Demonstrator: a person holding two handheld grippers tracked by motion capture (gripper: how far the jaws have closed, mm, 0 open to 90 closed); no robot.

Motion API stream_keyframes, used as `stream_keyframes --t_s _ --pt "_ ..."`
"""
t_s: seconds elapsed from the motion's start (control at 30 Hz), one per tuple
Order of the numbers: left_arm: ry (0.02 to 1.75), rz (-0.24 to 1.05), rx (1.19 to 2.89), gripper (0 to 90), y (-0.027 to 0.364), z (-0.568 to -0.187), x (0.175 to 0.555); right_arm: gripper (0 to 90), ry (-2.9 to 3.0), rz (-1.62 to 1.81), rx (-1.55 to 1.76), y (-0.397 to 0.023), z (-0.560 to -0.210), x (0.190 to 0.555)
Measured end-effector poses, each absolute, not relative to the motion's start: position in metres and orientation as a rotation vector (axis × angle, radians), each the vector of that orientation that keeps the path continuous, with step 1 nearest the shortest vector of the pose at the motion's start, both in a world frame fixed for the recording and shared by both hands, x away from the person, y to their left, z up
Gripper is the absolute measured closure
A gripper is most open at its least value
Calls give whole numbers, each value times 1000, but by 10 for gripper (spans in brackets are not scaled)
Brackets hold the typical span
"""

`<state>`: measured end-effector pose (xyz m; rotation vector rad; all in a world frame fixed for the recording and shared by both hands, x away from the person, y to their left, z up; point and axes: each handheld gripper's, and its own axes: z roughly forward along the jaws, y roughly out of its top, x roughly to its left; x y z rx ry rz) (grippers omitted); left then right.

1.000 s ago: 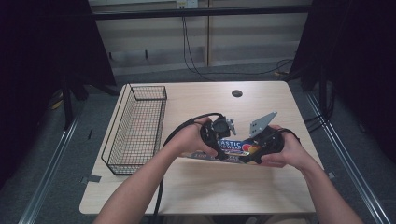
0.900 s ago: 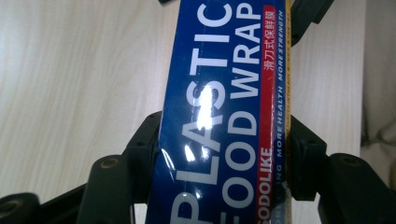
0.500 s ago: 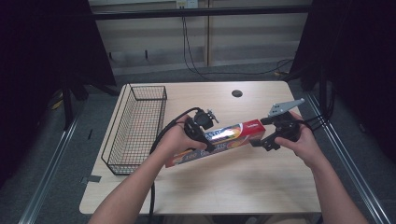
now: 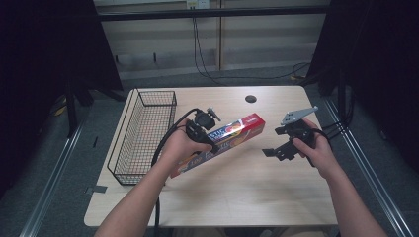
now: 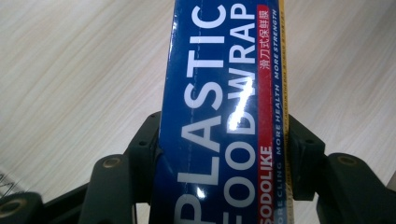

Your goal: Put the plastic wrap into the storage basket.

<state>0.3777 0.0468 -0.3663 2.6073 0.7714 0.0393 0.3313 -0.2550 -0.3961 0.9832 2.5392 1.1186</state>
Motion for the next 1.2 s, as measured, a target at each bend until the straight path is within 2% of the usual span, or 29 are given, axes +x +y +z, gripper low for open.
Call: stream_keyframes --t_s 0.37,0.73,1.2 --pt "908 113 2574 433 61 -351 378 20 2552 1122 1017 -252 -403 331" --pt "1050 128 2470 433 73 -347 378 22 2569 1085 1013 -249 -407 330" --pt "1188 160 2434 433 98 -338 385 20 2538 1105 1023 -251 -404 329"
